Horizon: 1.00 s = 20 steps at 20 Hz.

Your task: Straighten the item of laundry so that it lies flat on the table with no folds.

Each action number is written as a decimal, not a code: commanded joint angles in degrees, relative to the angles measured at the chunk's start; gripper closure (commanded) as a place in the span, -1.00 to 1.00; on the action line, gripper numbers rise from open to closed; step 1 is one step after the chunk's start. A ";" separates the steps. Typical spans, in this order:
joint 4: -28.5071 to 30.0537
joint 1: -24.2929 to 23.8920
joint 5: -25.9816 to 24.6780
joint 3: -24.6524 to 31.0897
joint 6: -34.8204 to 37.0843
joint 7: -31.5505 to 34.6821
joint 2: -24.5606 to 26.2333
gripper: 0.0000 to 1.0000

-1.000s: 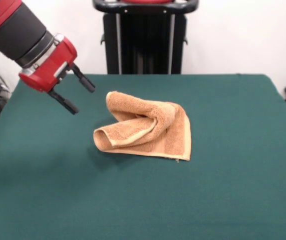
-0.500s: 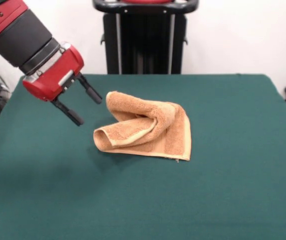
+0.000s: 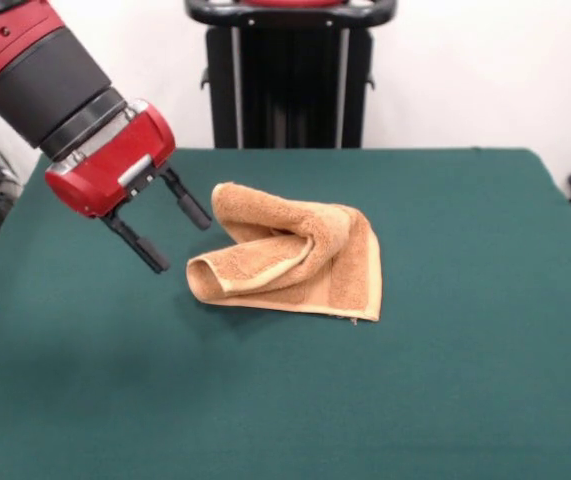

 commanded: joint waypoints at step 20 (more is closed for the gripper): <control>-2.32 5.96 -5.97 -6.64 5.02 -11.61 3.57 -1.00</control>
